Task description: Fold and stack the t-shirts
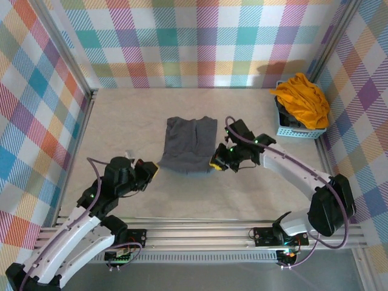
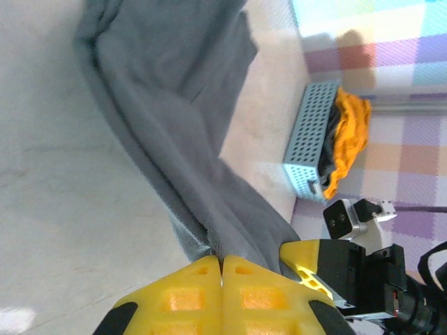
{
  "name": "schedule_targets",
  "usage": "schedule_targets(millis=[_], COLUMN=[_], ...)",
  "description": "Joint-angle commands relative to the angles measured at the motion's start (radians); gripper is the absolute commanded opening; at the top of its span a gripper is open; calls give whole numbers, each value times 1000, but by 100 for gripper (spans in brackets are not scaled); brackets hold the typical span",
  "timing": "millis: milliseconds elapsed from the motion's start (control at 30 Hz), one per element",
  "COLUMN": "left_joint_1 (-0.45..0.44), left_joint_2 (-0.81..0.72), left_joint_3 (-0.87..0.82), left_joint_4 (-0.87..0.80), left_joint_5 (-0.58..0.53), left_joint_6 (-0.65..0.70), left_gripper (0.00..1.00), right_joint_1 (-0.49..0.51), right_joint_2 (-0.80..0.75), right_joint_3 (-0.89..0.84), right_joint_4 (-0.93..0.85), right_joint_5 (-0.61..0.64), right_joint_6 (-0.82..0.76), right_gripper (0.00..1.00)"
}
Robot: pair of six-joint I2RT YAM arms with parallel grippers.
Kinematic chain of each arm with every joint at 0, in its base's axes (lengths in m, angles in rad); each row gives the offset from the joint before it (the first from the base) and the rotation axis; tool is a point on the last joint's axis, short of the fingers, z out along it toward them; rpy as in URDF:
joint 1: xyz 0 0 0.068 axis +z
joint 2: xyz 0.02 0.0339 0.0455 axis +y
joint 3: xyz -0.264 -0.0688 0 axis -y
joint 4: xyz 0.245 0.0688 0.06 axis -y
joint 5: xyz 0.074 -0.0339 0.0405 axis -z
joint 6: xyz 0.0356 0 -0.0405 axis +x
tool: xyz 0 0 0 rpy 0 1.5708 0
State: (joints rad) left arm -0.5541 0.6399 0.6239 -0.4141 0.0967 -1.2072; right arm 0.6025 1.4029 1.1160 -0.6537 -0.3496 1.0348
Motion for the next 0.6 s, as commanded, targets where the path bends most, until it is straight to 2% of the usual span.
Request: schedule_targets(millis=[0, 100, 300, 433, 500, 533, 567], left_joint_1=[7, 47, 196, 261, 284, 293, 304], left_joint_2=[120, 254, 531, 826, 995, 1057, 1123], left_joint_3=[118, 205, 363, 548, 669, 719, 769], left_joint_4=[45, 88, 200, 260, 238, 215, 185], left_joint_5=[-59, -51, 22, 112, 145, 148, 137], left_joint_6=[50, 67, 98, 152, 176, 187, 201], left_gripper=[0, 0, 0, 0, 0, 0, 1], right_joint_1=[-54, -103, -204, -259, -285, -293, -303], right_joint_2=[58, 148, 396, 601, 722, 772, 841], right_joint_3=[106, 217, 459, 657, 784, 839, 912], right_joint_4=[-63, -62, -38, -45, -58, -51, -47], right_joint_5=[-25, -66, -171, -212, -219, -228, -247], right_joint_6=[-13, -15, 11, 40, 51, 52, 49], right_gripper=[0, 0, 0, 0, 0, 4, 18])
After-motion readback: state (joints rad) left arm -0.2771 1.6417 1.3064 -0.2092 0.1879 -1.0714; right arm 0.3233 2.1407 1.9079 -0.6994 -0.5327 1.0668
